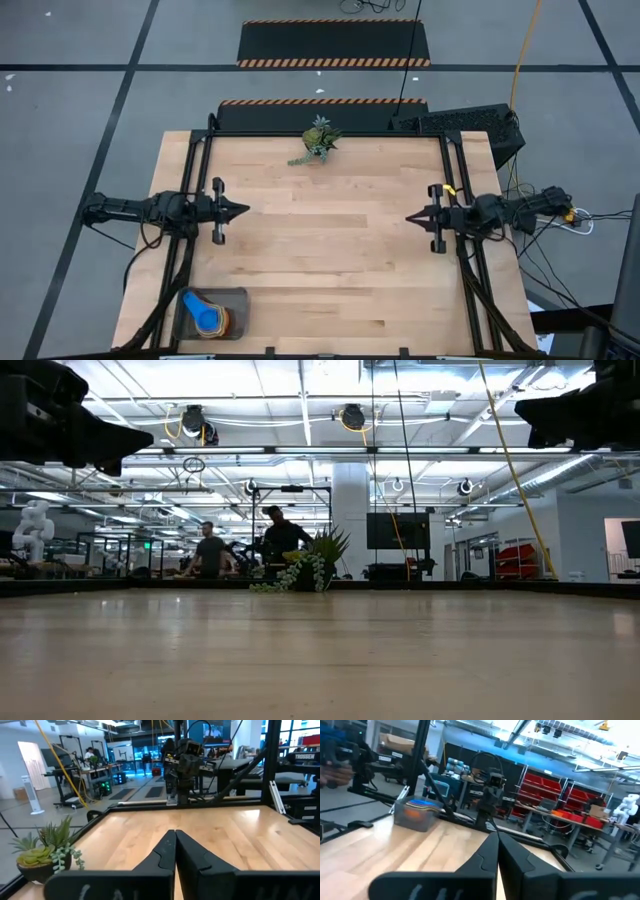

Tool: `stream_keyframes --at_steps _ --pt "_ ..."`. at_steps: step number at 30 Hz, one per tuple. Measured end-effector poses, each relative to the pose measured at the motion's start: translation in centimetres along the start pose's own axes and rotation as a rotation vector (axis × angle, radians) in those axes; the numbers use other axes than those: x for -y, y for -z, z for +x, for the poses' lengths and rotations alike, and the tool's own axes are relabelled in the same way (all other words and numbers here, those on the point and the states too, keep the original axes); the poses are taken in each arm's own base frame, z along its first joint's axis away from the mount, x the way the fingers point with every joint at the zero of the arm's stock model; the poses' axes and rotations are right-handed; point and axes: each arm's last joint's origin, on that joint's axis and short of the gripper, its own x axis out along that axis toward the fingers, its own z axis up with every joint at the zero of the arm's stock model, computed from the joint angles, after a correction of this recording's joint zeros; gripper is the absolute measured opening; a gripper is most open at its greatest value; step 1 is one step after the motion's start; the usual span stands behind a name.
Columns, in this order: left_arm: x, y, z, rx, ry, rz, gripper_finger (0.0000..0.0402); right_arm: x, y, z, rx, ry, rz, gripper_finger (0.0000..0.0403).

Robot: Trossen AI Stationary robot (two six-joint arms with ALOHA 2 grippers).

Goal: Nest measuring cups in basket
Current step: Return to Home Position

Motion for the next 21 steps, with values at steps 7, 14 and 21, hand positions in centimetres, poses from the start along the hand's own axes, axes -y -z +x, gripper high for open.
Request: stream_keyframes --at_steps 7,14,21 --pt "0.02 0.07 0.0 -0.007 0.005 -0.036 0.0009 0.83 0.62 0.07 -0.058 0.074 0.01 0.0" --pt "0.09 0.1 0.0 -0.009 0.027 -0.039 0.0009 0.87 0.86 0.07 -0.08 0.078 0.047 0.0" --pt "0.09 0.11 0.0 -0.01 0.028 -0.038 0.0004 0.87 0.91 0.06 -0.087 0.085 0.068 0.0"
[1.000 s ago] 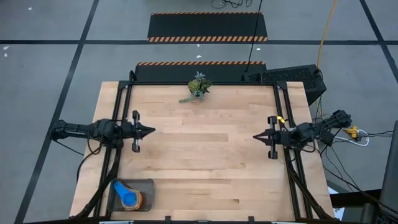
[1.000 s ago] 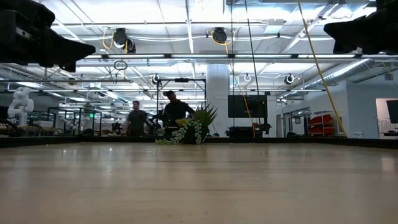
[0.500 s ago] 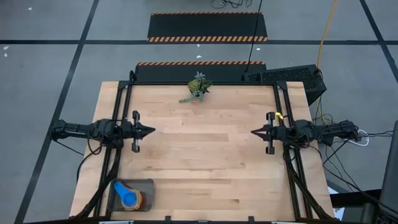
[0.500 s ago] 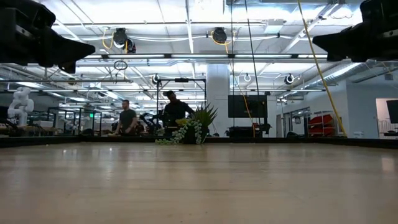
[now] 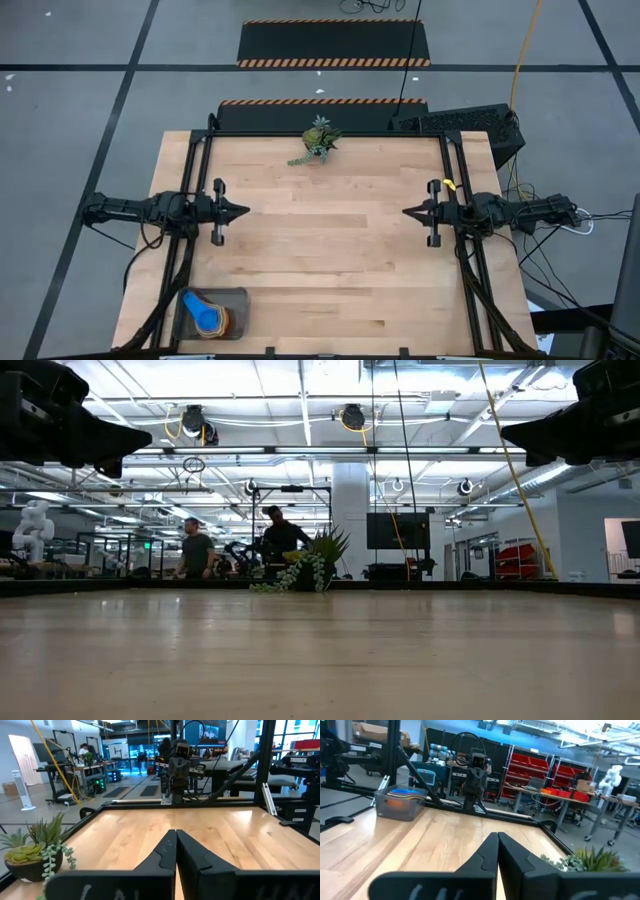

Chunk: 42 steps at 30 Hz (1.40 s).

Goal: Nest measuring cups in basket
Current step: Return to Home Position

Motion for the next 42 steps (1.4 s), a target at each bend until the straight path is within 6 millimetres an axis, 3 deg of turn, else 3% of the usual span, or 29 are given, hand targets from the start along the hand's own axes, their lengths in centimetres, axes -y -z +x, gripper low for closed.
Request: stream_keyframes --at_steps 28,34,42 --pt "0.04 0.05 0.0 -0.004 0.013 0.007 0.0012 0.05 0.27 0.0 -0.033 0.03 0.0 0.0" --pt "0.05 0.07 0.0 -0.004 0.014 0.008 0.0006 -0.51 0.06 -0.04 0.021 -0.165 -0.031 0.0" --pt "0.05 0.06 0.01 -0.002 0.014 0.024 0.0004 0.17 -0.02 0.04 0.021 -0.059 -0.051 0.0"
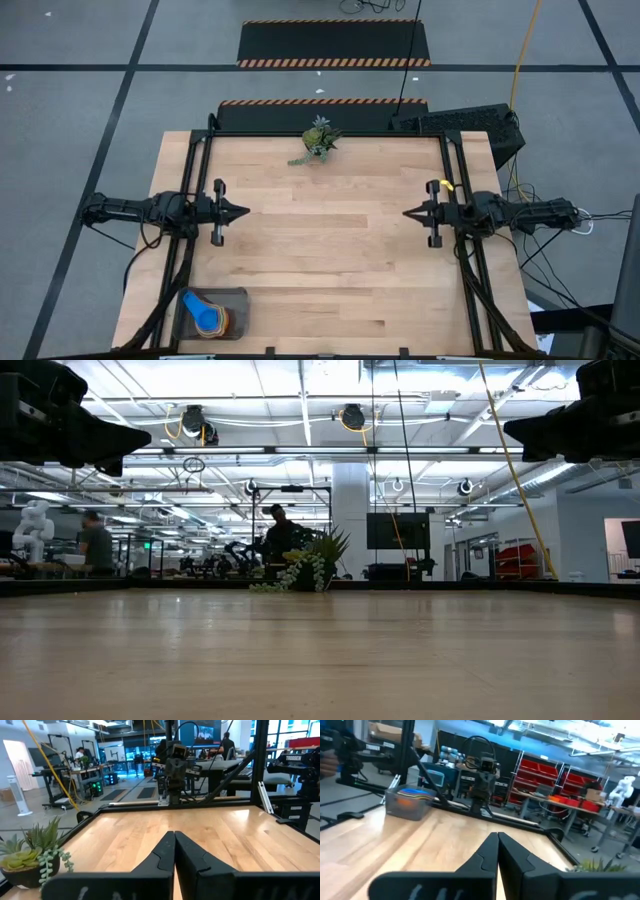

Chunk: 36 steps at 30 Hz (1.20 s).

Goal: Nest measuring cups in basket
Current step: Return to Home Position

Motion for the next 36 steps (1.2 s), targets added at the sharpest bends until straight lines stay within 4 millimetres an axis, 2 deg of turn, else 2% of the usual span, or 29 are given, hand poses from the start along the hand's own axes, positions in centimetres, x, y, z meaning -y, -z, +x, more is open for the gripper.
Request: stream_keyframes --at_steps 15,36 --pt "0.04 0.03 0.0 -0.002 0.013 0.029 0.0003 -0.14 0.37 0.0 -0.032 -0.046 0.119 0.0" --pt "0.44 0.23 -0.03 -0.014 0.147 -0.013 0.0006 -0.14 0.38 0.0 -0.033 -0.045 0.121 0.0"
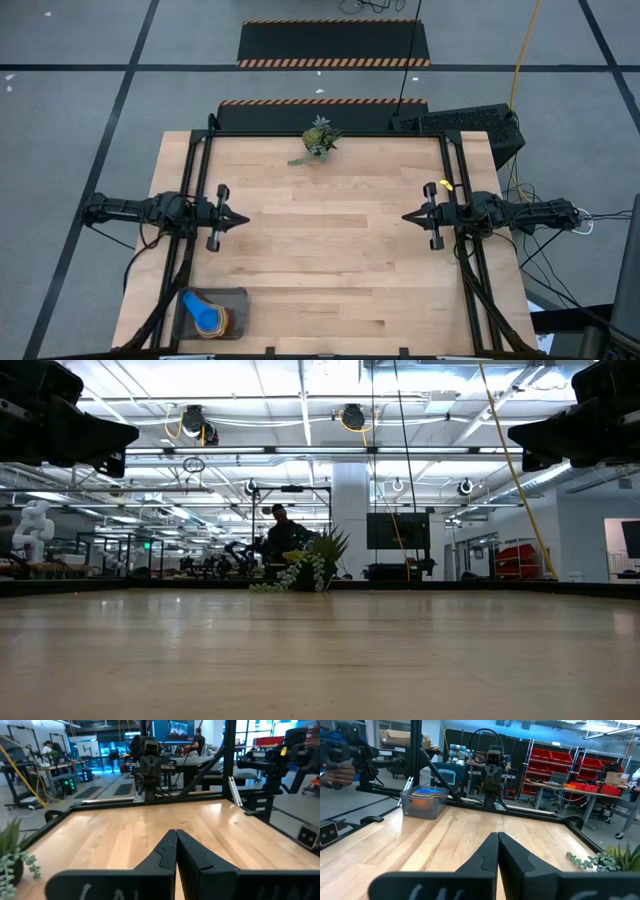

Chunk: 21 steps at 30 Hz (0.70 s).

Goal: Nest measuring cups in basket
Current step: Return to Home Position

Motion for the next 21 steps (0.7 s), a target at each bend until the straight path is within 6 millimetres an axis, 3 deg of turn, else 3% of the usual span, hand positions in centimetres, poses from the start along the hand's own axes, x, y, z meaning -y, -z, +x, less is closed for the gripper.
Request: stream_keyframes --at_steps 12,21 --pt "0.0 -0.01 0.0 0.001 0.001 -0.032 0.0021 0.0 0.0 0.0 0.0 0.0 0.0 0.0" --pt "0.02 0.04 0.05 -0.006 0.002 -0.07 0.0005 0.0 0.0 0.0 0.0 0.0 0.0 0.0"
